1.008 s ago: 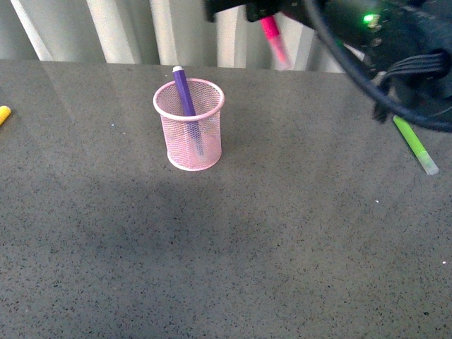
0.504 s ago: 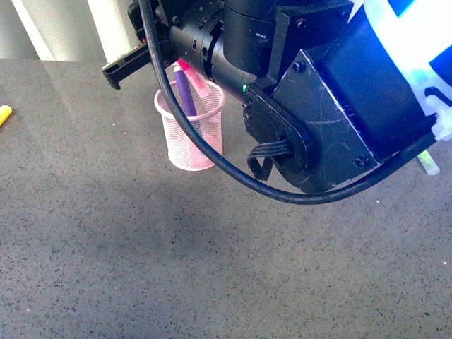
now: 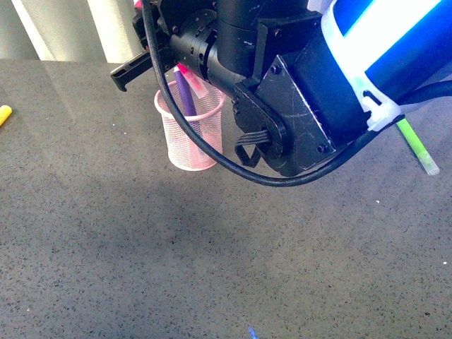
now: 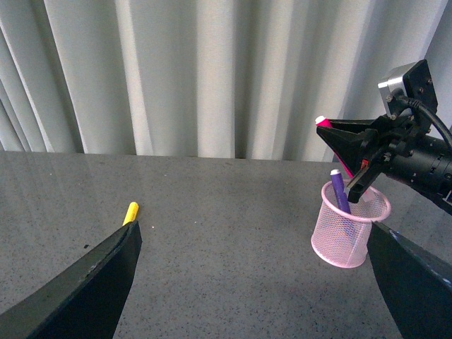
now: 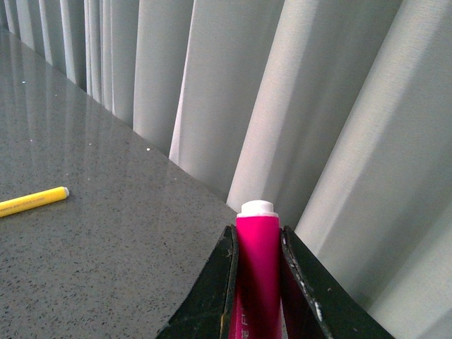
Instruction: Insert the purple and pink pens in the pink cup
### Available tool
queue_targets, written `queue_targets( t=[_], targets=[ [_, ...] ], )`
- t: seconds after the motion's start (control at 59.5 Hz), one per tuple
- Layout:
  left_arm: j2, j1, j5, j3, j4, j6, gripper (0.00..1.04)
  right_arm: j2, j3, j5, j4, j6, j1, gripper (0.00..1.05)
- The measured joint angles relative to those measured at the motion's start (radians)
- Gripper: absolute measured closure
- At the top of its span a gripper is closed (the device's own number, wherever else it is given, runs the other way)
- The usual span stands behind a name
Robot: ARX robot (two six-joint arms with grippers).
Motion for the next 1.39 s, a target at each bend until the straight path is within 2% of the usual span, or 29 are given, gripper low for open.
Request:
queue_targets(
  t=[0.571,0.874,0.941,0.958,1.042,1.126,1.227,1.277,1.395],
  targets=[
    [0.000,0.000,0.000,0.000,0.000,0.000,0.07,0.018,-0.067,0.021,0.050,-0.001,-0.004,0.92],
    [0.000,0.000,0.000,0.000,0.000,0.000,0.07,-0.025,-0.171,0.109,0.053,0.050,-0.026,0.37],
    [0.000,0.000,0.000,0.000,0.000,0.000,0.07,-0.079,-0.207,0.156,0.030,0.076,-0.039,0.24],
    [0.000,0.000,0.000,0.000,0.000,0.000,0.07,-0.109,-0.225,0.183,0.018,0.087,-0.046,0.19],
    [0.000,0.000,0.000,0.000,0.000,0.000,0.07,-0.211,-0.283,0.276,-0.061,0.144,-0.072,0.06],
    [0.000,0.000,0.000,0.000,0.000,0.000,0.07,-0.324,-0.343,0.384,-0.188,0.206,-0.105,0.07],
    [0.000,0.000,0.000,0.000,0.000,0.000,0.07,-0.504,-0.446,0.515,-0.410,0.309,-0.163,0.07],
    [0.000,0.000,-0.001,0.000,0.000,0.000,0.07,-0.560,-0.478,0.538,-0.460,0.338,-0.183,0.07],
    [0.000,0.000,0.001,0.000,0.000,0.000,0.07,-0.589,-0.484,0.537,-0.468,0.368,-0.196,0.07]
  ],
)
